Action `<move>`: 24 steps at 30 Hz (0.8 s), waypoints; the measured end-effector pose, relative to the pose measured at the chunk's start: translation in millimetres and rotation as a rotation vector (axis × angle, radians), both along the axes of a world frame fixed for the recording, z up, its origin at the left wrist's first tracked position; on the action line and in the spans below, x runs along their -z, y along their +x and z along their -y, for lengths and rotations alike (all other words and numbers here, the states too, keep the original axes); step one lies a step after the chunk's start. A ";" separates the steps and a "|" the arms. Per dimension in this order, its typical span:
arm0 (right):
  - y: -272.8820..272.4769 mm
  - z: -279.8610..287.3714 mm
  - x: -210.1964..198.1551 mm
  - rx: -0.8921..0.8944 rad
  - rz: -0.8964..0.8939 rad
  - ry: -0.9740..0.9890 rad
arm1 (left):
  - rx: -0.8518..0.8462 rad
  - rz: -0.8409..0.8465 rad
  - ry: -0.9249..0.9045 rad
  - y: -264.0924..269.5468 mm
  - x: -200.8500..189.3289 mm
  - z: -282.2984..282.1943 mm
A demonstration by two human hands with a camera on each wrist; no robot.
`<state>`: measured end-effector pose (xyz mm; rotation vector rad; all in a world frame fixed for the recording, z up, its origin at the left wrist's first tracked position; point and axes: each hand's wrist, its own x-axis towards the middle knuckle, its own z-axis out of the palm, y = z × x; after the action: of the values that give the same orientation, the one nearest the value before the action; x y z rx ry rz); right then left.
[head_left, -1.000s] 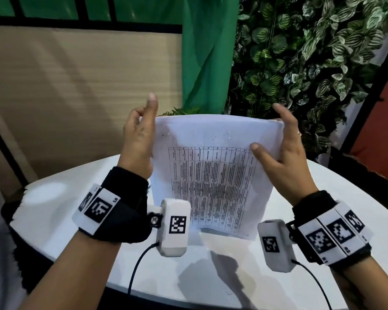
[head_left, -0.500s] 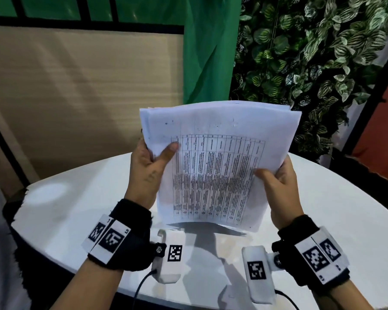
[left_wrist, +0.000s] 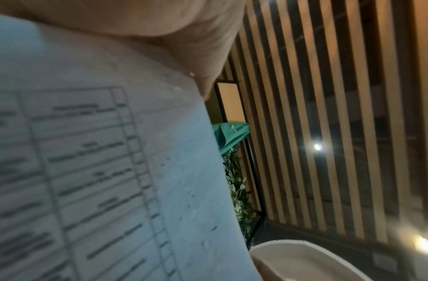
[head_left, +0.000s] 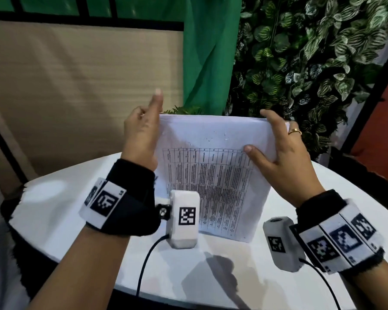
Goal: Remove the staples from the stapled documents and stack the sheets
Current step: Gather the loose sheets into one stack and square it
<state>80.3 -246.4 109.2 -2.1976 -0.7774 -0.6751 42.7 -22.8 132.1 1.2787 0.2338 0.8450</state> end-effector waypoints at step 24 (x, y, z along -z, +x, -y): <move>9.7 -1.3 106.2 -0.293 -0.873 0.744 | 0.185 -0.005 0.236 -26.8 107.6 1.6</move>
<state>90.0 -245.0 3.0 -1.4159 -0.2864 0.1660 15.9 -24.4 24.5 1.4975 0.0186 0.7252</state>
